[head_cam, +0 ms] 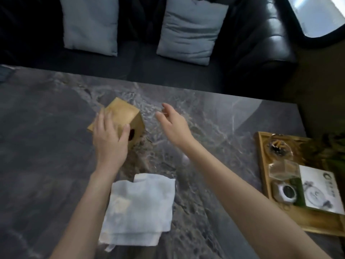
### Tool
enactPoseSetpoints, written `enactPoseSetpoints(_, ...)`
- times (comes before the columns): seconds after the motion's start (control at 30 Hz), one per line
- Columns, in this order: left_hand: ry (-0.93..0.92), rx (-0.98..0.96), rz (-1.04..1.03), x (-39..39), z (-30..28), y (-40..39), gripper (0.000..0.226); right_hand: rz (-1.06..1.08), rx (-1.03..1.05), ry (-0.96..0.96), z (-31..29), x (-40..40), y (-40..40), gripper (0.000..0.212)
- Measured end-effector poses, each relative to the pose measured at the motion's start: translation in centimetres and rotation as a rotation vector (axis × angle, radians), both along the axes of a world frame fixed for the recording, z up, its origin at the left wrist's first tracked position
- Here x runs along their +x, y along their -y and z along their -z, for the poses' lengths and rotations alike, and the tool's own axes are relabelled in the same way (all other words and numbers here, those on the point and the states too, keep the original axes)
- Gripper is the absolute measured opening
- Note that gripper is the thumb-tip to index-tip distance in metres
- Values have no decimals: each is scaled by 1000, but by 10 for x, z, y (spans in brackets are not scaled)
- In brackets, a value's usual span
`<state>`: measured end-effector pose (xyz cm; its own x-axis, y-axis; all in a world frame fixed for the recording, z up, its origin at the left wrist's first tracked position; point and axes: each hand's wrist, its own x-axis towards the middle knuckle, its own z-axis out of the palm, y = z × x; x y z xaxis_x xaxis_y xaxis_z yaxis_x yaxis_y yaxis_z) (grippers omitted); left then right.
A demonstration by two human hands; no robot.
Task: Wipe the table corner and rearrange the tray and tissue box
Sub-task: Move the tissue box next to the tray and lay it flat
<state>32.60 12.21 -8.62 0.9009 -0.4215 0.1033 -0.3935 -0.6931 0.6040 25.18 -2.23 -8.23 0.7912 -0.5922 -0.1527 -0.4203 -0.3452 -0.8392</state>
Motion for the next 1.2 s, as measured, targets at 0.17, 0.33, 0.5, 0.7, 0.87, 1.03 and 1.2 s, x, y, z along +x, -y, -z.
enactPoseSetpoints(0.17, -211, -68, -260, 30, 28, -8, 74, -5, 335, 2, 23, 52, -18, 66)
enactPoseSetpoints(0.33, -511, -435, -393, 37, 45, -7, 88, 15, 508, -10, 48, 65, -28, 58)
enactPoseSetpoints(0.5, -625, -596, -450, 41, 48, -10, 80, 32, 536, 34, 49, 63, -29, 33)
enactPoseSetpoints(0.7, -603, -571, -374, 33, 36, -2, 74, 37, 434, -3, 37, 58, -21, 48)
enactPoseSetpoints(0.87, -575, -596, -218, 19, 6, 5, 54, 70, 372, 29, 6, 43, -5, 47)
enactPoseSetpoints(1.03, -515, -566, -87, -3, -30, 16, 79, 132, 310, 147, -35, 6, 6, 36)
enactPoseSetpoints(1.2, -472, -562, 68, -43, -69, 25, 91, 194, 238, 257, -72, -50, 9, 34)
